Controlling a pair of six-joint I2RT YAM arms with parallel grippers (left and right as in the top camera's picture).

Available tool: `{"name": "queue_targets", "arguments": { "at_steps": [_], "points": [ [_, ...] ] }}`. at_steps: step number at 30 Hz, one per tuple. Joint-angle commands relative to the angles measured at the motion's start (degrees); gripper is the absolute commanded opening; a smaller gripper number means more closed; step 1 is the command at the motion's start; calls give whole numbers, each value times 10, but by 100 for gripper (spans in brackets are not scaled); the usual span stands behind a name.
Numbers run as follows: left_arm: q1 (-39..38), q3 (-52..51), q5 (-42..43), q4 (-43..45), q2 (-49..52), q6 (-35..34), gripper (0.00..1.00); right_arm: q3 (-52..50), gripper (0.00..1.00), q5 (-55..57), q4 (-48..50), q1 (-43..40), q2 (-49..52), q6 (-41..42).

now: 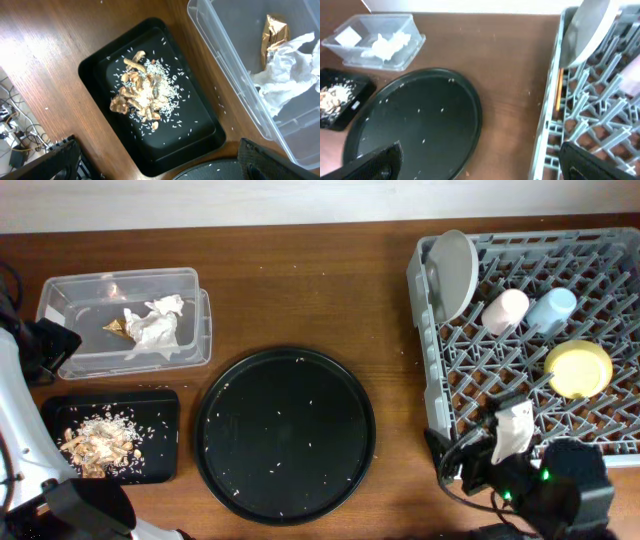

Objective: Sort waste into correct bins and load items into the dishwasher rack

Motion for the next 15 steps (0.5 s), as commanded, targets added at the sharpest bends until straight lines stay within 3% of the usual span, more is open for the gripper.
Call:
{"name": "queue_targets", "arguments": {
  "at_steps": [1, 15],
  "points": [
    [3, 9, -2, -1, 0, 7, 99, -74, 98, 17, 41, 5, -84, 0],
    [3, 9, -2, -1, 0, 7, 99, -205, 98, 90, 118, 4, -227, 0]
  ]
}}
